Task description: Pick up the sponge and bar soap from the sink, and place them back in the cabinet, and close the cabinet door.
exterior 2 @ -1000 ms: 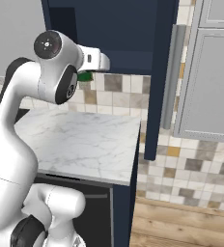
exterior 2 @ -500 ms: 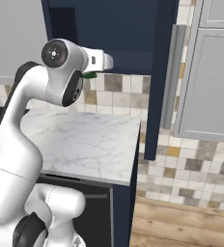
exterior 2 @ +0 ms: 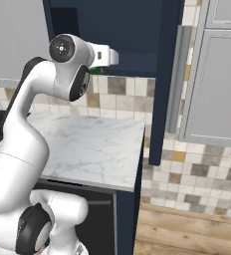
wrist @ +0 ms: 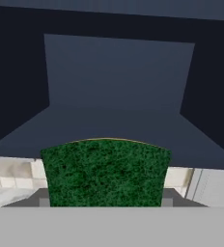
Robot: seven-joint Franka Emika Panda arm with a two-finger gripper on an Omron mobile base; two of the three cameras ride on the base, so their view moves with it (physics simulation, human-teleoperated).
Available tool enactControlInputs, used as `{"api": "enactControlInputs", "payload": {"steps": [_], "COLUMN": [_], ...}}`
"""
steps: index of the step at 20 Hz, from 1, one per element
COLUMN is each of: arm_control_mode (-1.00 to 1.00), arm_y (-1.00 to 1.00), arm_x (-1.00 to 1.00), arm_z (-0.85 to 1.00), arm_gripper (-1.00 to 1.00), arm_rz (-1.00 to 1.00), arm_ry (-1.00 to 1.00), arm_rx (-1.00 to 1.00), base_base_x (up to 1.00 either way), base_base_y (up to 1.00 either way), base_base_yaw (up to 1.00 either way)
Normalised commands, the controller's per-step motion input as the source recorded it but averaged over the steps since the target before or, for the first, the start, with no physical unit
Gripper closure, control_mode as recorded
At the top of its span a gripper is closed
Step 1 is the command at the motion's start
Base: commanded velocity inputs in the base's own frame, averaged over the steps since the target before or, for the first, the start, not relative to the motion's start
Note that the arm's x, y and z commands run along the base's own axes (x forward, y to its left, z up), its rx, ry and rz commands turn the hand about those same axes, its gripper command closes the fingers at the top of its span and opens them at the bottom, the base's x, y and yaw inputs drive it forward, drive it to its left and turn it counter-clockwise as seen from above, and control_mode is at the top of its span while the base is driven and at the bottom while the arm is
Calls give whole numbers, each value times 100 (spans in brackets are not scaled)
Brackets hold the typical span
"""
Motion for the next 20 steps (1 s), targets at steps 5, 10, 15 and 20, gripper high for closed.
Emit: {"api": "enactControlInputs", "payload": {"steps": [5,10,15,20], "arm_control_mode": [-100,-100,-100,-100], "arm_y": [0,0,0,0], "arm_x": [26,29,32,25], "arm_z": [0,0,0,0], "arm_gripper": [100,100,100,100], "arm_rz": [0,0,0,0], "arm_ry": [0,0,0,0], "arm_rx": [0,0,0,0], "base_base_x": [0,0,0,0], "base_base_y": [0,0,0,0], "base_base_yaw": [0,0,0,0]}}
